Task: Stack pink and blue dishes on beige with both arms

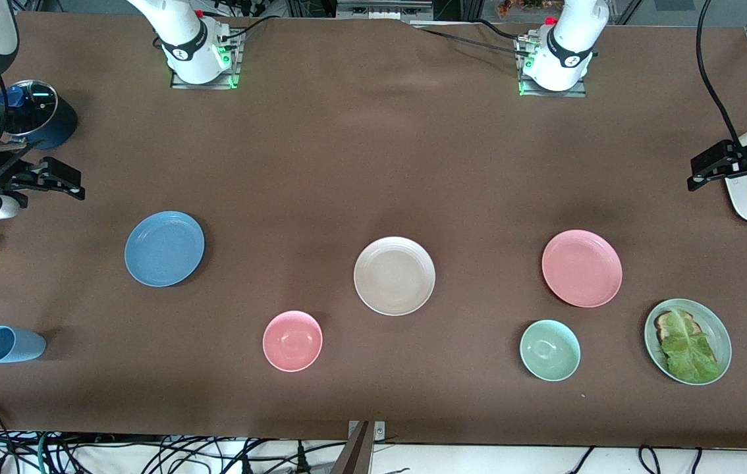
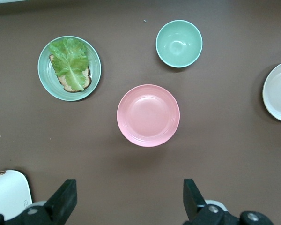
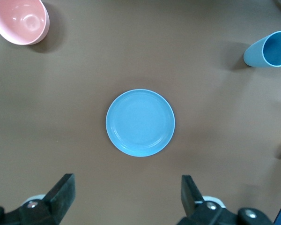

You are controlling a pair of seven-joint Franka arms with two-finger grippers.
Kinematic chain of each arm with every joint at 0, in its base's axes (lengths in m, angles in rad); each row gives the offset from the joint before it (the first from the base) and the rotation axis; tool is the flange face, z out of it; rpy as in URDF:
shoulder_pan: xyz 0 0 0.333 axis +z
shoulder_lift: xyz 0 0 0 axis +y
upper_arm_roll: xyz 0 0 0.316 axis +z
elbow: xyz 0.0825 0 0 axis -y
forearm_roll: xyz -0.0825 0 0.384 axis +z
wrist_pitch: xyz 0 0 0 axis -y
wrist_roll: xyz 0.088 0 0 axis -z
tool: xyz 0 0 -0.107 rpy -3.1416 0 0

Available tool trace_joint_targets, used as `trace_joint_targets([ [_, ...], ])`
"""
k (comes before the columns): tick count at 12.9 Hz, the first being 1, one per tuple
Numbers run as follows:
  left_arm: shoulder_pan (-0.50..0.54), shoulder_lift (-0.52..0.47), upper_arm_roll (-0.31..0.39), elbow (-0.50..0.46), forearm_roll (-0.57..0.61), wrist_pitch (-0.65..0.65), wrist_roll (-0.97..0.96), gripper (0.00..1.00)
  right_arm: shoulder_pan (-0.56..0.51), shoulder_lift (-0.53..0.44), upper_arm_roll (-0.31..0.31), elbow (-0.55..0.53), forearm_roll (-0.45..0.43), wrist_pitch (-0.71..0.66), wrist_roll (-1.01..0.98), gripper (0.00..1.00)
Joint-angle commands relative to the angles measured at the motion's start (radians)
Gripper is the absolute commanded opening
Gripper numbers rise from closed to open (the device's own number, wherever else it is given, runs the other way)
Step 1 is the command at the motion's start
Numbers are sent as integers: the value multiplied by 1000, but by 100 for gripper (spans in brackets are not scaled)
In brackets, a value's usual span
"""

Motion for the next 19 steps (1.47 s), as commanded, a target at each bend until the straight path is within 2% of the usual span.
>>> trace_joint_targets([
  [1, -1, 1, -1, 10, -4, 0, 9, 100, -2, 2, 4, 18, -4, -6, 9, 100],
  [19, -1, 2, -1, 10, 1, 0, 9, 100, 15, -6, 17, 21, -9, -18, 6, 100],
])
